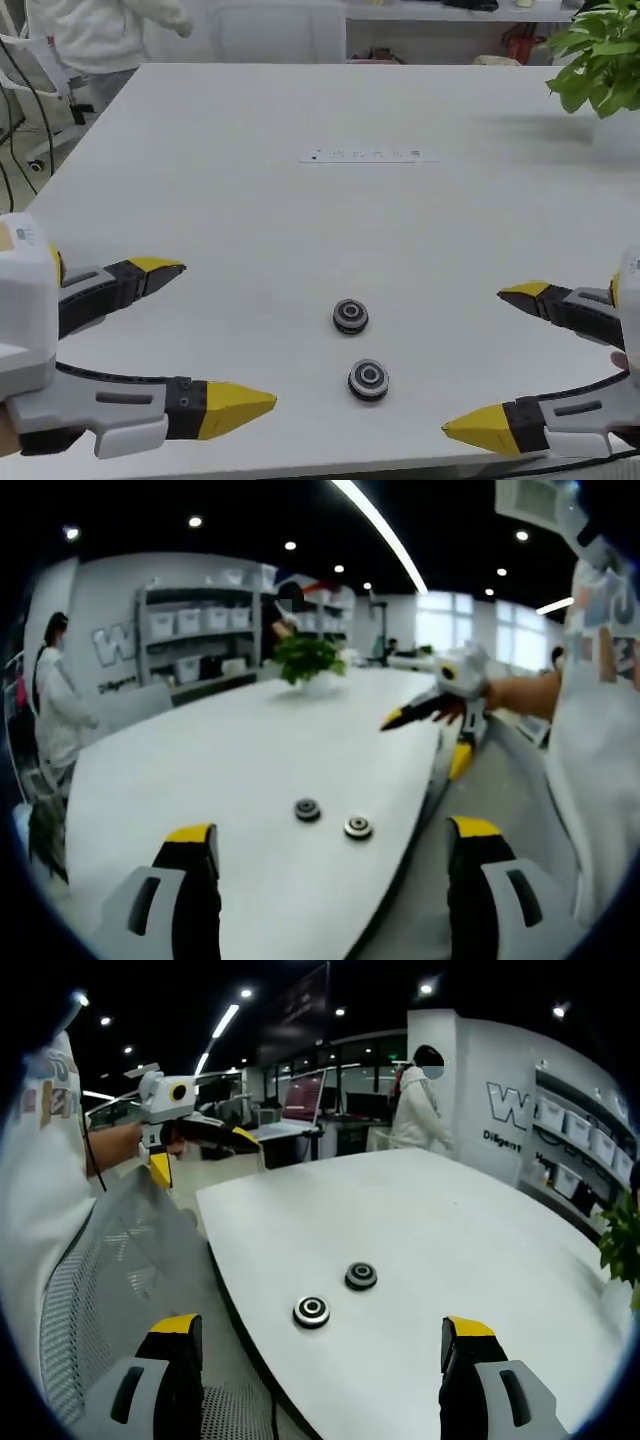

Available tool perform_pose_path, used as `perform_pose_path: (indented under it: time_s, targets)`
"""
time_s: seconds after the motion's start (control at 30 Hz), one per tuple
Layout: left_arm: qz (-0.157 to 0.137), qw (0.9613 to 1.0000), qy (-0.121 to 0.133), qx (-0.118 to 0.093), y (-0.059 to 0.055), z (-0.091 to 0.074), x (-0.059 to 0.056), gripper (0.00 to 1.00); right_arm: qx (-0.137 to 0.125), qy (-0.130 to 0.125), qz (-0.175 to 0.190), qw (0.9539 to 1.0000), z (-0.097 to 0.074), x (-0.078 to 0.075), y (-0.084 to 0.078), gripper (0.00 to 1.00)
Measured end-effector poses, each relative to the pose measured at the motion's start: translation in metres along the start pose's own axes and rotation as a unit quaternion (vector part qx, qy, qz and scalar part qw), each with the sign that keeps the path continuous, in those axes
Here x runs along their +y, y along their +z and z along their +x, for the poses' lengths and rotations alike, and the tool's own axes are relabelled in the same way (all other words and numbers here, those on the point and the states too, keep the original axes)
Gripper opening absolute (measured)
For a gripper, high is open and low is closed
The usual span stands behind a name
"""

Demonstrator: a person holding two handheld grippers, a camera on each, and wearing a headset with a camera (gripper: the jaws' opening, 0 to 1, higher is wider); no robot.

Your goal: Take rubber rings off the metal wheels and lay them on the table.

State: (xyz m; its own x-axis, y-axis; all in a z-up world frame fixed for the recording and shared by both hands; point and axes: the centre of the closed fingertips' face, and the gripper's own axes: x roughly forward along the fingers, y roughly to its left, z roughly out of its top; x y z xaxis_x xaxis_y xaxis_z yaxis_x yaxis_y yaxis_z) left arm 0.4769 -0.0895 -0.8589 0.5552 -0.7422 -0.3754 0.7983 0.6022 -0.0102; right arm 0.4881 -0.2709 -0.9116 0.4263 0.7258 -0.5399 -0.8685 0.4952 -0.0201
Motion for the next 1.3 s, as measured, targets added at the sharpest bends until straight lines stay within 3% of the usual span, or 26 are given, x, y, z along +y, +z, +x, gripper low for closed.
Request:
perform_pose_path:
  time_s: [0.1, 0.23, 0.37, 0.57, 0.87, 1.3]
  targets:
    - [-0.006, 0.9999, 0.009, 0.003, -0.003, -0.002, -0.002, 0.96, 0.005, 0.005, -0.005, 1.0, 0.002, -0.003, 0.001, 0.99]
    - [0.001, 0.9997, 0.016, 0.018, -0.007, -0.007, -0.003, 0.96, -0.009, 0.012, -0.008, 0.9998, 0.007, -0.003, 0.008, 0.99]
    - [-0.011, 0.9996, 0.025, 0.009, -0.004, -0.012, 0.002, 0.96, -0.005, 0.024, -0.018, 0.9995, 0.014, 0.001, 0.007, 0.99]
    - [-0.001, 0.9995, 0.024, 0.018, -0.004, -0.007, 0.003, 0.96, -0.006, 0.026, -0.016, 0.9995, 0.012, 0.0, 0.007, 0.99]
    - [0.002, 0.9999, 0.013, 0.01, 0.002, 0.0, 0.005, 0.96, -0.001, 0.016, -0.018, 0.9997, 0.01, -0.007, 0.007, 0.99]
    - [0.001, 0.9999, 0.01, 0.007, 0.004, 0.005, 0.004, 0.96, -0.013, 0.018, -0.007, 0.9997, 0.007, -0.006, 0.003, 0.99]
